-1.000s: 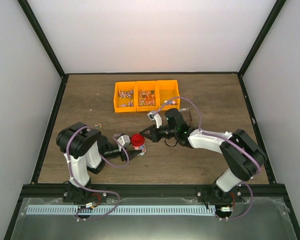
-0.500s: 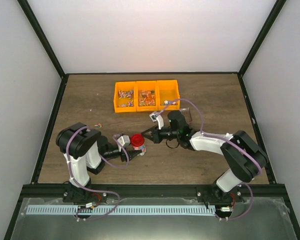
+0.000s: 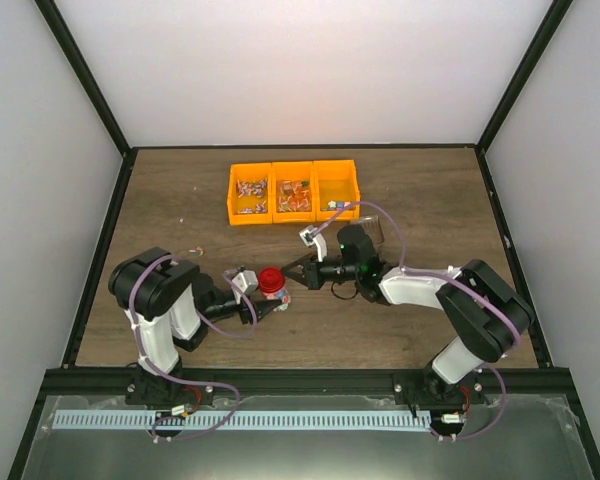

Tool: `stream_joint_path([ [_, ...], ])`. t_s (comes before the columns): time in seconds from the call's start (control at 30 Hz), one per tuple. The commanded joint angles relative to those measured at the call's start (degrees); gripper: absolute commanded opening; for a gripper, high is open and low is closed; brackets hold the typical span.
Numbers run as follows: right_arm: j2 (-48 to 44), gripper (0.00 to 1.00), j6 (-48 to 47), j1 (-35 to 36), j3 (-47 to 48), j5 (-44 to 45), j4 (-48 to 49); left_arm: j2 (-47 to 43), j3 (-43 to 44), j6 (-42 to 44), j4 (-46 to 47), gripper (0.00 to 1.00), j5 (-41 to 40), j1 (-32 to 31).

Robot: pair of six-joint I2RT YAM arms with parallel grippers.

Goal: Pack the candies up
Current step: Screw the bottle lid onto the packing bottle.

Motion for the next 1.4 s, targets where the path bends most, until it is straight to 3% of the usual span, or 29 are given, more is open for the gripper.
stream_joint_path([
  [0.0, 2.9, 0.02, 1.9, 7.4, -3.8, -6.5, -5.5, 3.9, -1.0, -3.5, 12.4, 0.45, -8.1, 0.7],
  [0.6, -2.5, 0.01, 7.3, 13.8, -12.0, -2.2, 3.2, 4.1, -1.4, -3.4, 12.4, 0.44, -7.8, 0.7],
  [0.9, -14.3, 0.14, 3.1, 5.7, -7.7, 9.4, -10.5, 5.3, -1.6, -0.5, 12.5, 0.45, -3.8, 0.1],
  [1.2, -8.8, 0.27, -2.4, 0.5, 3.0, 7.8, -19.3, 5.8, -1.2, 3.1, 12.4, 0.46, -0.9, -1.7],
  [1.37, -3.5, 0.29, -4.7, 0.4, 7.8, 5.5, -21.6, 5.8, -1.1, 3.1, 12.4, 0.46, -0.1, -1.7],
])
